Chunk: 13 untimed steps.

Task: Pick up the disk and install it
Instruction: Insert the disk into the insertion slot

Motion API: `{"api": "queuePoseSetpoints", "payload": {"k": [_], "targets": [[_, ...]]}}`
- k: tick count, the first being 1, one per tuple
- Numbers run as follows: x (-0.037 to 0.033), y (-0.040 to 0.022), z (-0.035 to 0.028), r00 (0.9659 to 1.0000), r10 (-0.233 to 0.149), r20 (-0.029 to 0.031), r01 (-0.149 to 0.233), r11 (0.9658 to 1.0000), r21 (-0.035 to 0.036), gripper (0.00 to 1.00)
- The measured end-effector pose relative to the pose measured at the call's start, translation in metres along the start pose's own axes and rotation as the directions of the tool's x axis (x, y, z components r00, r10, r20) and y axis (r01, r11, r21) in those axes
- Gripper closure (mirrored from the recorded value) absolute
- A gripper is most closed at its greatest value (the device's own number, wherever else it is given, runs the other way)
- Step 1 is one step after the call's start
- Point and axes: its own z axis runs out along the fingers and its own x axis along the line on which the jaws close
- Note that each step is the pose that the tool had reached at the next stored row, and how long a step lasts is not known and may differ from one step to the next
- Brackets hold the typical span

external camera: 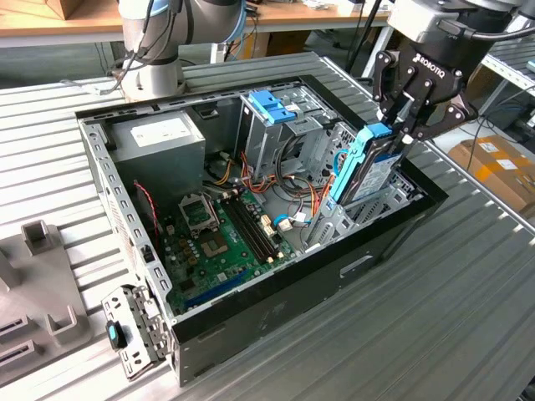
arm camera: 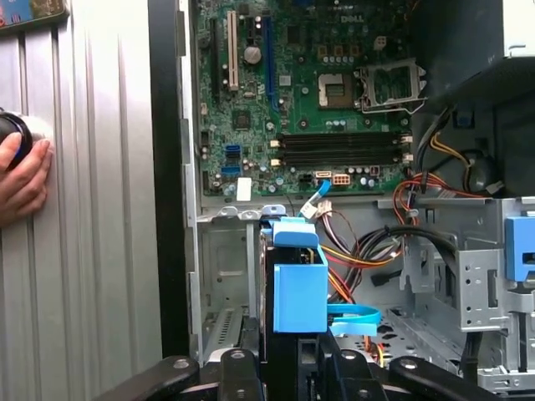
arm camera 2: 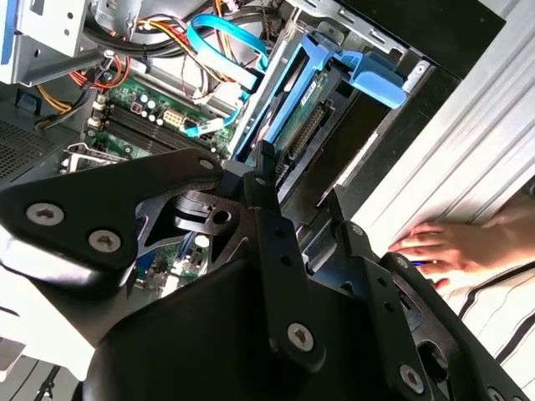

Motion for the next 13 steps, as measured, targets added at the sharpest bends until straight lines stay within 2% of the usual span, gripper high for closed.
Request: {"api": "queuePoseSetpoints", "payload": {"k": [4,9,13], "targets": [[-0.0001,-0.0001,0.0102,1.0000,0.000,-0.0002,0.000,1.0000,0.0000,0.65],[-0.0001,-0.0002,0.0260,1.0000,0.000,-0.0001,0.000,1.0000,0.0000,0.65],[-0.0002,-0.0002,0.0336,1.0000,0.000,0.0000,0.000,1.0000,0.0000,0.65]]}}
